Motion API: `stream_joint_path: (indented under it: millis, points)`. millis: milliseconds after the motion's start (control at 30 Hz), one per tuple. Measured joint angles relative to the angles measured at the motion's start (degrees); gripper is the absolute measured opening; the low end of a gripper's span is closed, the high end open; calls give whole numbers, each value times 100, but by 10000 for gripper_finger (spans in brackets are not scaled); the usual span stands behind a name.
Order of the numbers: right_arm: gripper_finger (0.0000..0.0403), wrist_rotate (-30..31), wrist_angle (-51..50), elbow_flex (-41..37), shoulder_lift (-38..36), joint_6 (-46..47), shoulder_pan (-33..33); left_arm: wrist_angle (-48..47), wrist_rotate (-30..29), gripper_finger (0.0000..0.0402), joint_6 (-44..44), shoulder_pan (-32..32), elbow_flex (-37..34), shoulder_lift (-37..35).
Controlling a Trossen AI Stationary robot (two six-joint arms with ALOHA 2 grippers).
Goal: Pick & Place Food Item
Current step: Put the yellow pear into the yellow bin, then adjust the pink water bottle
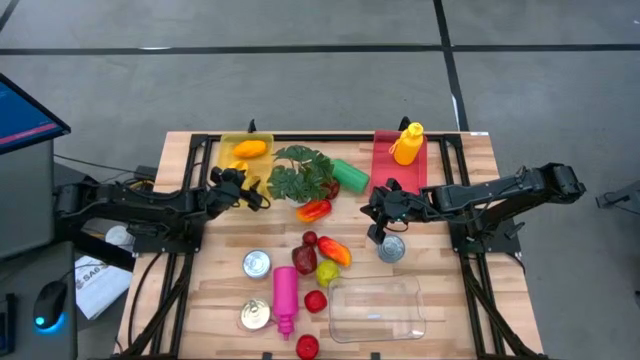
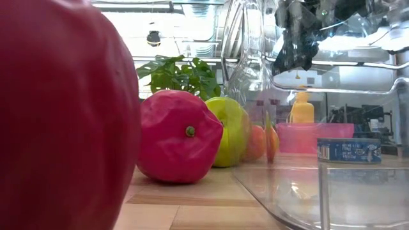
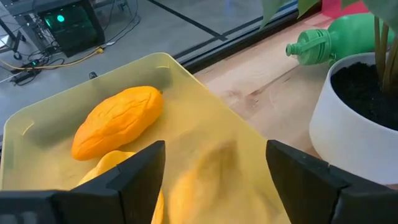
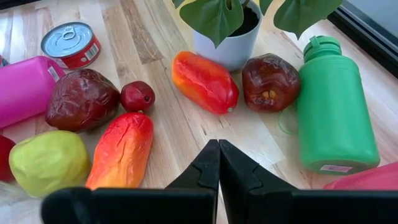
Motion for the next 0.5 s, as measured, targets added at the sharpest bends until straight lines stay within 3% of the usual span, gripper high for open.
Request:
stream_joint_path:
  millis: [233,500]
  points:
    - [1,1,1,0,0,0,2,0,0,289,5,0,0,-5]
    - [1,0,0,0,0,0,2,234,2,281,18,0,0,-61]
